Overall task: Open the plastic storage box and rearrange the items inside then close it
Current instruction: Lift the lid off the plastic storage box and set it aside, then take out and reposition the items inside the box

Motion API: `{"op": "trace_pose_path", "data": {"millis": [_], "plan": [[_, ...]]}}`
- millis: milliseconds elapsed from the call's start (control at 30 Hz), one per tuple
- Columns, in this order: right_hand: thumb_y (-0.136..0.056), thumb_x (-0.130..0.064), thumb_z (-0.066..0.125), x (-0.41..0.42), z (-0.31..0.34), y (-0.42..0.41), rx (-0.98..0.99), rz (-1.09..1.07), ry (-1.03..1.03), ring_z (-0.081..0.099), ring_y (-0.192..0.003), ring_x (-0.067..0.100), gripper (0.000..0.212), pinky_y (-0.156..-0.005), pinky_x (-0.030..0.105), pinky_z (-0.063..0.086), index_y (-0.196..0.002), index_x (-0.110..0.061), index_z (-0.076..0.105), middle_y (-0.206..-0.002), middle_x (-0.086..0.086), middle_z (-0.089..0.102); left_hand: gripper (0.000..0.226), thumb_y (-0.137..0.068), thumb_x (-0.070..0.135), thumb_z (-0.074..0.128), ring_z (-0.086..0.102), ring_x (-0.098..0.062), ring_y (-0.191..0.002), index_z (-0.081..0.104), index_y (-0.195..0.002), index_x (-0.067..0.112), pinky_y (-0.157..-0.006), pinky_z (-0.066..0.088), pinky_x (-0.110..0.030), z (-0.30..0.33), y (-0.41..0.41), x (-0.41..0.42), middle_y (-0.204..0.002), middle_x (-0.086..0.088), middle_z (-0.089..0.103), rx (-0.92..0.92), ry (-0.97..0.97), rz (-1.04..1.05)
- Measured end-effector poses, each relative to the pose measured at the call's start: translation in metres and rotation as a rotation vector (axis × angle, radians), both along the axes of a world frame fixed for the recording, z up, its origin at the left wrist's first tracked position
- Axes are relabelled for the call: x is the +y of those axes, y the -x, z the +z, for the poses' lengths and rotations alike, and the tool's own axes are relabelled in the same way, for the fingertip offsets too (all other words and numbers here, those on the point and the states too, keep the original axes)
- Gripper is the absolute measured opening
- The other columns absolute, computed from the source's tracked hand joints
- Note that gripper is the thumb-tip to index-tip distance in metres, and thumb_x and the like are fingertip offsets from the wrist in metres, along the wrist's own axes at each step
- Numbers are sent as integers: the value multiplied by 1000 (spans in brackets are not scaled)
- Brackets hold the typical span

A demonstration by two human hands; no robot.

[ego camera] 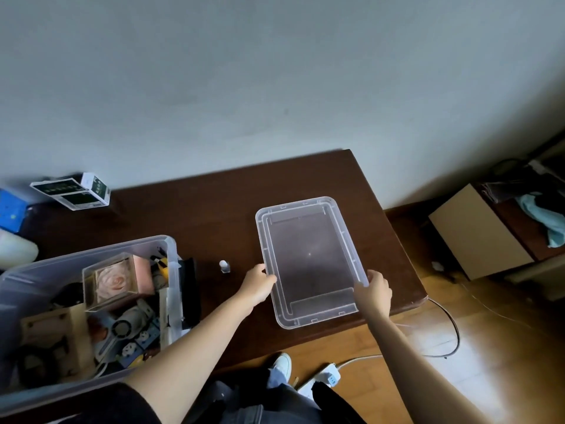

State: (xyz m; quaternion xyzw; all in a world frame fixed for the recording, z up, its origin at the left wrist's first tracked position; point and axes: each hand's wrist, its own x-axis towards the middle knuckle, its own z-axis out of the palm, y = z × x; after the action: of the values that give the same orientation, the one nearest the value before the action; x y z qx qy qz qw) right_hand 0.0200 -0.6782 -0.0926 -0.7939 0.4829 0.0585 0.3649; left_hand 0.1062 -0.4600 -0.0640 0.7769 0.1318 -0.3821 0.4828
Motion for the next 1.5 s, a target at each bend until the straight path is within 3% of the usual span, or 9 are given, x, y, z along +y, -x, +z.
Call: {"op": "trace_pose_path", "data": {"millis": [233,400,567,667,800,1000,1100,1200,1500], "plan": [[-95,-13,49,64,43,-55,-250,258,-178,61,-105,19,25,-77,27,53,-116,-14,62,-113,3,65,24,-100,13,42,65,-12,-85,62,-112,17,-79,53,-26,66,-16,57,-98,-1,66,-184,277,-19],[-93,-3,46,149,73,-89,-397,414,-315,67,-80,14,26,-75,25,55,-90,-18,67,-86,-1,70,26,-100,3,37,65,-13,-71,62,-106,9,-65,54,-23,87,-27,144,-87,-6,65,-361,369,181],[-90,1,47,235,88,-97,-458,533,-385,66,-67,2,33,-61,14,53,-81,-23,67,-77,-6,70,25,-98,-1,40,63,-5,-60,64,-101,5,-56,50,-18,83,-27,251,-80,-6,67,-539,268,335],[-90,1,47,276,93,-103,-465,597,-401,67,-69,8,33,-67,22,55,-81,-22,68,-79,-2,71,27,-97,-2,41,62,-8,-66,64,-96,11,-59,48,-13,76,-24,307,-80,-2,66,-603,113,348],[-89,2,47,321,92,-110,-426,618,-392,66,-77,21,27,-79,40,54,-85,-16,68,-85,3,71,30,-95,-4,43,63,-14,-81,65,-94,17,-72,46,-11,65,-18,364,-87,1,67,-643,-39,205],[-89,-7,49,362,86,-112,-231,712,-298,59,-71,5,24,-59,19,46,-100,-18,66,-84,-9,66,38,-96,5,43,52,4,-112,60,-109,37,-88,36,-8,57,-12,403,-116,18,59,-486,-127,-319],[-89,-9,49,374,84,-109,-160,702,-282,61,-82,14,27,-68,28,49,-111,-9,64,-97,4,68,40,-95,8,43,49,-1,-118,56,-127,29,-94,36,-14,56,-15,407,-128,11,55,-454,-186,-450],[-88,-9,48,378,81,-106,-111,685,-243,64,-87,32,25,-76,40,52,-105,2,64,-99,21,67,38,-95,16,48,52,-8,-114,52,-131,27,-97,43,-25,57,-21,404,-129,6,54,-428,-221,-524],[-92,-15,49,369,70,-116,56,708,-349,52,-78,20,28,-72,32,44,-101,7,65,-84,12,56,43,-91,20,53,43,-18,-123,50,-133,23,-106,37,-34,51,-31,393,-132,0,44,-370,-320,-630]]}}
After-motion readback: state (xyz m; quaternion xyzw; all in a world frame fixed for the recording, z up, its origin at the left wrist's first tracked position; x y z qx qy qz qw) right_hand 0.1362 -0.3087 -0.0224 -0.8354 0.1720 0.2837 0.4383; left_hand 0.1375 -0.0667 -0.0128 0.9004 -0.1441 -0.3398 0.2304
